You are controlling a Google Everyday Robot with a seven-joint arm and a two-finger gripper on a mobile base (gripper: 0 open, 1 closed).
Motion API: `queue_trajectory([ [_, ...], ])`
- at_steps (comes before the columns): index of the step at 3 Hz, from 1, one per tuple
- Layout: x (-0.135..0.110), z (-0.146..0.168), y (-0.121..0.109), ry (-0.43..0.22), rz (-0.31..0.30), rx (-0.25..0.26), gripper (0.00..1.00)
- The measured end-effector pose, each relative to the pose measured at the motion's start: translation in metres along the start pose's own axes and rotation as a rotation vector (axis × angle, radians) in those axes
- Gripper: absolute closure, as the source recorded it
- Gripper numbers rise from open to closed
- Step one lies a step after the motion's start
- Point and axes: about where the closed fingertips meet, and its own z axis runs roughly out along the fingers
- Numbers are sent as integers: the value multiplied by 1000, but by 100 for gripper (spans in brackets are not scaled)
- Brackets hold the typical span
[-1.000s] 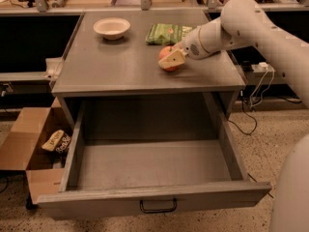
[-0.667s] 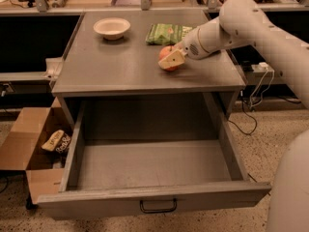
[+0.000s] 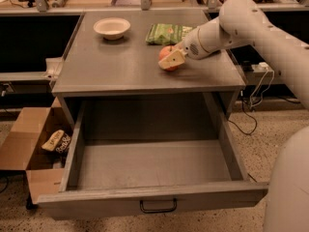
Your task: Pick apple from top drawer and place on counter
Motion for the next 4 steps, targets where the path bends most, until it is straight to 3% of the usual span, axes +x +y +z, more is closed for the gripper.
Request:
queue_trajectory([
  [2, -9, -1, 1, -27, -43, 0, 40],
  [3, -17, -2, 2, -44, -77, -7, 9],
  [4, -22, -4, 3, -54, -93, -10, 0],
])
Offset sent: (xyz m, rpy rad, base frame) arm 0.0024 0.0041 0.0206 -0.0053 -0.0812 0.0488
